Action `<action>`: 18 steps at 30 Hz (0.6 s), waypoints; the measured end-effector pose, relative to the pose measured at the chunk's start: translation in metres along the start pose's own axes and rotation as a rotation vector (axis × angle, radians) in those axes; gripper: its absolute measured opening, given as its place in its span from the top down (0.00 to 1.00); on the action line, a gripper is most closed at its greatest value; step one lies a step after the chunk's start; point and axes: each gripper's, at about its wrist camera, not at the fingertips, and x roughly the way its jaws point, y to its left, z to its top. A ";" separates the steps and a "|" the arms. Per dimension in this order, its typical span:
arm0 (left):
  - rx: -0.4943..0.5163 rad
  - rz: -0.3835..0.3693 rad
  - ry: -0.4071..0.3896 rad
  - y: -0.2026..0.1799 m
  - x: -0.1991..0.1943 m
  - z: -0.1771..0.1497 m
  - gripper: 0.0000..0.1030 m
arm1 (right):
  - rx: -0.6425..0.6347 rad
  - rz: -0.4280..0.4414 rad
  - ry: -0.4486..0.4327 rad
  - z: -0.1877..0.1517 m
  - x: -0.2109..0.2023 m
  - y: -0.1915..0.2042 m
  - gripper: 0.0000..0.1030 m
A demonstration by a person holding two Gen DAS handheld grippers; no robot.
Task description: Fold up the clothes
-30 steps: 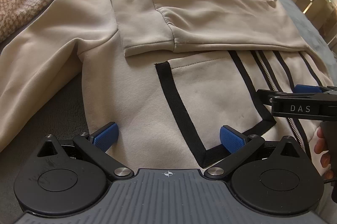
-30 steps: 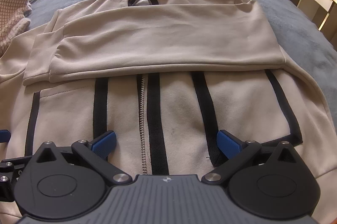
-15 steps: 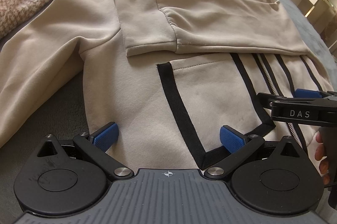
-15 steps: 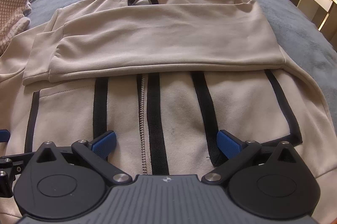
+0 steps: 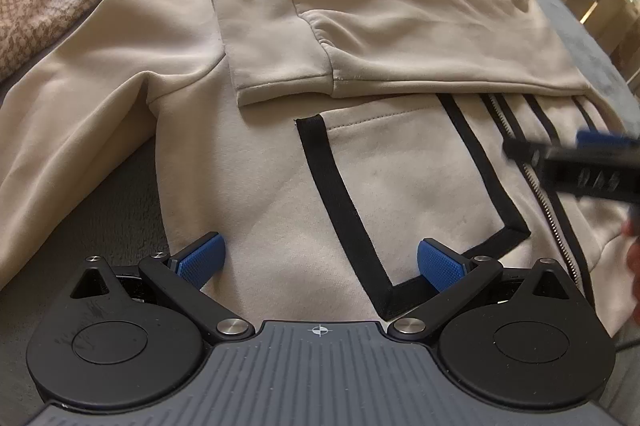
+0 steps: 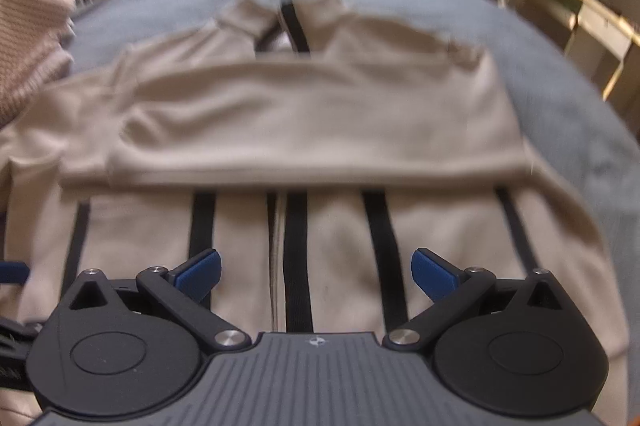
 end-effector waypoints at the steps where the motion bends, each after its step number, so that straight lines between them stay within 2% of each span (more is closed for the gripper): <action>1: -0.003 0.000 0.001 0.000 0.000 0.000 0.00 | -0.008 0.002 -0.023 0.004 -0.003 0.000 0.00; 8: -0.002 0.006 0.002 -0.001 0.001 -0.001 0.00 | -0.035 0.028 -0.099 0.036 0.005 0.000 0.00; 18: 0.000 0.004 0.007 -0.002 0.000 0.000 0.00 | -0.030 0.048 -0.087 0.064 0.048 0.005 0.07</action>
